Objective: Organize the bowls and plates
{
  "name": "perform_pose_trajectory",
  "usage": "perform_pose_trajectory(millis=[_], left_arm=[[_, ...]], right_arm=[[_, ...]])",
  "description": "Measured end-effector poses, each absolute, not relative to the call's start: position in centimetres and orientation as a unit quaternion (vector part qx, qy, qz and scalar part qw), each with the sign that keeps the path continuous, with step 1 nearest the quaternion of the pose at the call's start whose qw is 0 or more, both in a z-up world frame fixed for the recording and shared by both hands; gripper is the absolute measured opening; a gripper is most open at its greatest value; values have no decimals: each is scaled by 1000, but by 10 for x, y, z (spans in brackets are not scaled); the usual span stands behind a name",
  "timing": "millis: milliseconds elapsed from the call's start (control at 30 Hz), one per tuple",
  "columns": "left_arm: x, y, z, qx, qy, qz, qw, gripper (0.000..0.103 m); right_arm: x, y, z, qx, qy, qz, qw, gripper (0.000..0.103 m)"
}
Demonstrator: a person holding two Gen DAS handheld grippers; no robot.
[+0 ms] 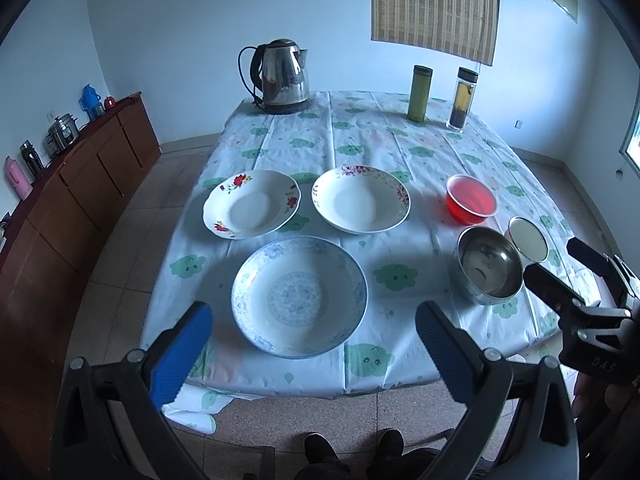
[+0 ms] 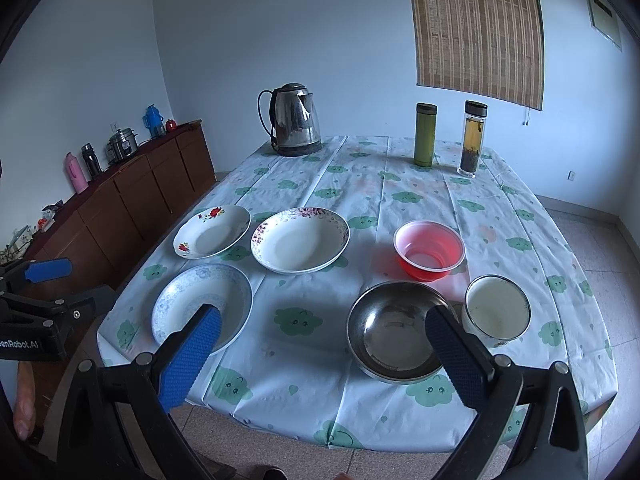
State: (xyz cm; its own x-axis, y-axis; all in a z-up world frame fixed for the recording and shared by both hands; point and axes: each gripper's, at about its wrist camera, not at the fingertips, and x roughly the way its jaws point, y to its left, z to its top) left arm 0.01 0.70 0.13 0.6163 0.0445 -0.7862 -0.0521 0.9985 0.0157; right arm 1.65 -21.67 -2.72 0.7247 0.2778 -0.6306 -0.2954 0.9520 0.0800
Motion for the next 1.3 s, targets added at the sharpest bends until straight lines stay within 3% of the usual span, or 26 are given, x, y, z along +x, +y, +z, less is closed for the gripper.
perform_pose_trajectory(millis=[1300], left_arm=[[18,24,-14,-1,450,9,893,103]], right_arm=[[23,-202,-42,-4,345,118,931,103]])
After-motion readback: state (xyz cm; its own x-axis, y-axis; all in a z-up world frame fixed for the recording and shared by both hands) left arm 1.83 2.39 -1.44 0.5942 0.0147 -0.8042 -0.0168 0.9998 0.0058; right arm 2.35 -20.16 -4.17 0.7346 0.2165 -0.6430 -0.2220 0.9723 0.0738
